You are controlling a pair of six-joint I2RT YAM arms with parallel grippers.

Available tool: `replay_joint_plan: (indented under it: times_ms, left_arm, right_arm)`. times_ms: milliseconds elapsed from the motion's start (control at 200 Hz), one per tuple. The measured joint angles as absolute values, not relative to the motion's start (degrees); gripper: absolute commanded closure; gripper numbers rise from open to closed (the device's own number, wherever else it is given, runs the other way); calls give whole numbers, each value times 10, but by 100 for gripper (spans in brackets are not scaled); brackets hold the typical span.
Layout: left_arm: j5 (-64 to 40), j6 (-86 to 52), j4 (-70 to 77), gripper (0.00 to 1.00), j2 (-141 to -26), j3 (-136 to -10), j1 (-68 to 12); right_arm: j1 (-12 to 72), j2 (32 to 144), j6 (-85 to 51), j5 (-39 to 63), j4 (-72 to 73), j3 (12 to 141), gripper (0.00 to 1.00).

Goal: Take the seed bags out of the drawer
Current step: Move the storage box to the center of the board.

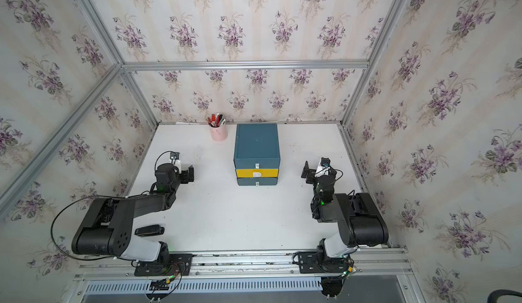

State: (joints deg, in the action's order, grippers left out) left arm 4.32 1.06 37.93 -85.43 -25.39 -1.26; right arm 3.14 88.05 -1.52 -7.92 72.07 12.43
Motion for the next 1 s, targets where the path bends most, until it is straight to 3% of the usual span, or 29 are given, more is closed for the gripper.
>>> replay_joint_plan:
  times_ms: [615,999]
  left_arm:
    - [43,11,356,0,-845,-265,-13]
    - [24,-23,104,0,-746,-422,-17]
  right_arm:
    - [31,862,-15,-76,709,125,0]
    - [34,737,-46,-20,294,388,0]
